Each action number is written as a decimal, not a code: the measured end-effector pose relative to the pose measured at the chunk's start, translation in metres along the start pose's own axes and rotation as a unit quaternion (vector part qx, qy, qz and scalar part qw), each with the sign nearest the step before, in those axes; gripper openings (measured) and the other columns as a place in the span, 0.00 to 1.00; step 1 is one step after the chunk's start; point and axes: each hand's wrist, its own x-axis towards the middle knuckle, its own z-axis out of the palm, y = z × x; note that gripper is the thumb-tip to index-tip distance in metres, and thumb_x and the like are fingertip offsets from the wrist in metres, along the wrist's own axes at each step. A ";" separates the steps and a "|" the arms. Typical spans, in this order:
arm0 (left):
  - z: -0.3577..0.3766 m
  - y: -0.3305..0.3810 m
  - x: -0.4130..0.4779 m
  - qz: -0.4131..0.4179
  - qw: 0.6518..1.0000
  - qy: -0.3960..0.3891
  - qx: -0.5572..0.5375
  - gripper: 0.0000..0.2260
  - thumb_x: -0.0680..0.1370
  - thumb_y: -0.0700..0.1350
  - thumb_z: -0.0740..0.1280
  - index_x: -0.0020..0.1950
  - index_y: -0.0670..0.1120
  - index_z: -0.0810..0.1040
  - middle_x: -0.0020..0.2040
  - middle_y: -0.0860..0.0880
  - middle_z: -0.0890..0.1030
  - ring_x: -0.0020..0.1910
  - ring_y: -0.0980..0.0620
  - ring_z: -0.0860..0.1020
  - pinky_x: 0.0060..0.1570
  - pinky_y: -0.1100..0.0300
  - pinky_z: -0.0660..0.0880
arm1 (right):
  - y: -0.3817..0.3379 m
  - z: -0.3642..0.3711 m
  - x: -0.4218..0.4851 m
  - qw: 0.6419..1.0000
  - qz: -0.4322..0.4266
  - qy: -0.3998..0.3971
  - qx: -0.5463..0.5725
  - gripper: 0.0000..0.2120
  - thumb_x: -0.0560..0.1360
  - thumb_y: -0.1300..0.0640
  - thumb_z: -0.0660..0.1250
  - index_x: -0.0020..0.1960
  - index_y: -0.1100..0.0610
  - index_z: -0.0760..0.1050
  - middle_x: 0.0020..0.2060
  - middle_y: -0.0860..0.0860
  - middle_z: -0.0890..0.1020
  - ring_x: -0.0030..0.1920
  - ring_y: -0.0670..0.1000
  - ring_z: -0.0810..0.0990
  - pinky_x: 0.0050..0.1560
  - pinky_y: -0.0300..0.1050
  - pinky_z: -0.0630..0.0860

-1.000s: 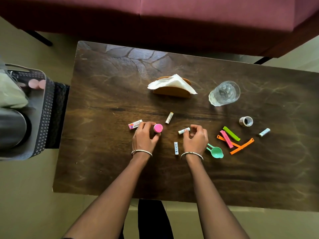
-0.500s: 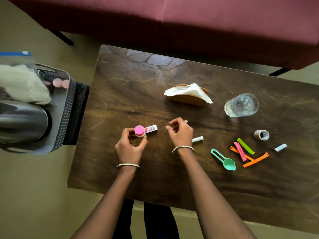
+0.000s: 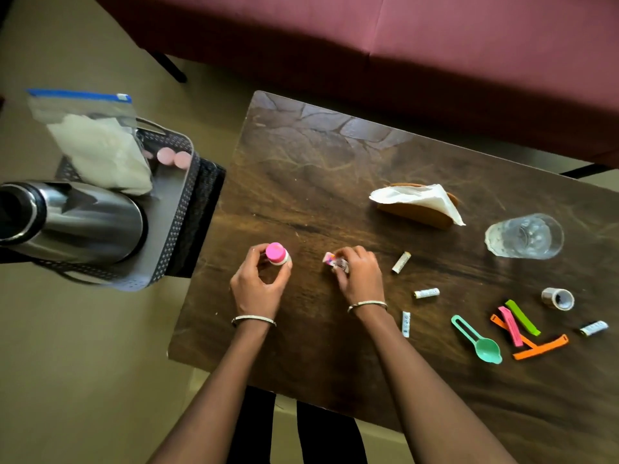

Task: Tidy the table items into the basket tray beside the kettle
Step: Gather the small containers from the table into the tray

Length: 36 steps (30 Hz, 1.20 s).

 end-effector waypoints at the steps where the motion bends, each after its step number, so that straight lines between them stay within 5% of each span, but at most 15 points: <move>1: -0.005 -0.002 0.005 0.004 1.000 0.003 0.003 0.15 0.68 0.45 0.78 0.52 0.47 0.79 0.46 0.53 0.83 0.44 0.55 0.81 0.47 0.60 0.77 | -0.004 -0.001 0.000 1.000 0.014 0.016 0.022 0.12 0.76 0.56 0.71 0.58 0.55 0.78 0.54 0.52 0.80 0.56 0.53 0.77 0.57 0.45 0.73; 6: -0.045 -0.022 0.046 -0.038 0.999 0.036 0.006 0.15 0.69 0.44 0.77 0.54 0.44 0.80 0.47 0.48 0.84 0.45 0.49 0.82 0.47 0.51 0.78 | -0.051 0.005 0.009 0.986 0.061 0.083 0.130 0.10 0.71 0.53 0.76 0.50 0.54 0.79 0.41 0.48 0.83 0.40 0.48 0.82 0.46 0.49 0.81; 11: -0.094 -0.047 0.100 -0.064 0.995 0.069 0.026 0.19 0.69 0.43 0.76 0.58 0.47 0.77 0.51 0.46 0.84 0.48 0.45 0.82 0.50 0.55 0.76 | -0.129 0.025 0.021 0.962 0.089 0.084 0.243 0.14 0.69 0.56 0.78 0.52 0.53 0.77 0.38 0.47 0.84 0.34 0.45 0.82 0.44 0.49 0.83; 15: -0.120 -0.066 0.147 -0.058 0.995 0.078 0.027 0.18 0.70 0.39 0.74 0.58 0.44 0.76 0.51 0.44 0.83 0.47 0.43 0.82 0.47 0.64 0.72 | -0.191 0.043 0.032 0.958 0.070 0.068 0.269 0.23 0.70 0.54 0.78 0.62 0.47 0.75 0.40 0.46 0.85 0.37 0.44 0.84 0.46 0.42 0.82; 19: -0.124 -0.081 0.185 -0.075 0.996 0.036 0.040 0.18 0.72 0.37 0.73 0.60 0.41 0.74 0.53 0.41 0.82 0.51 0.40 0.80 0.53 0.51 0.76 | -0.241 0.054 0.050 0.956 0.057 0.058 0.281 0.17 0.71 0.54 0.76 0.59 0.48 0.79 0.39 0.44 0.84 0.38 0.42 0.82 0.45 0.33 0.78; 23: -0.114 -0.092 0.214 -0.103 0.992 0.013 0.069 0.18 0.72 0.35 0.72 0.61 0.43 0.75 0.55 0.41 0.81 0.55 0.41 0.78 0.55 0.51 0.74 | -0.274 0.061 0.077 0.937 0.083 0.077 0.329 0.17 0.70 0.59 0.78 0.57 0.50 0.81 0.36 0.45 0.82 0.33 0.38 0.79 0.39 0.20 0.69; 29: -0.106 -0.111 0.242 -0.135 0.980 0.032 0.146 0.17 0.73 0.44 0.73 0.59 0.54 0.75 0.52 0.46 0.84 0.51 0.41 0.81 0.41 0.54 0.72 | -0.299 0.075 0.126 0.895 0.108 0.016 0.433 0.27 0.66 0.71 0.76 0.61 0.54 0.77 0.41 0.53 0.82 0.35 0.47 0.78 0.44 0.43 0.81; 36: -0.097 -0.121 0.257 -0.131 0.984 0.075 0.096 0.20 0.71 0.40 0.74 0.61 0.53 0.78 0.59 0.50 0.79 0.53 0.43 0.80 0.45 0.51 0.76 | -0.312 0.091 0.161 0.958 0.023 0.021 0.285 0.27 0.65 0.69 0.72 0.62 0.53 0.79 0.45 0.52 0.78 0.33 0.51 0.80 0.41 0.43 0.82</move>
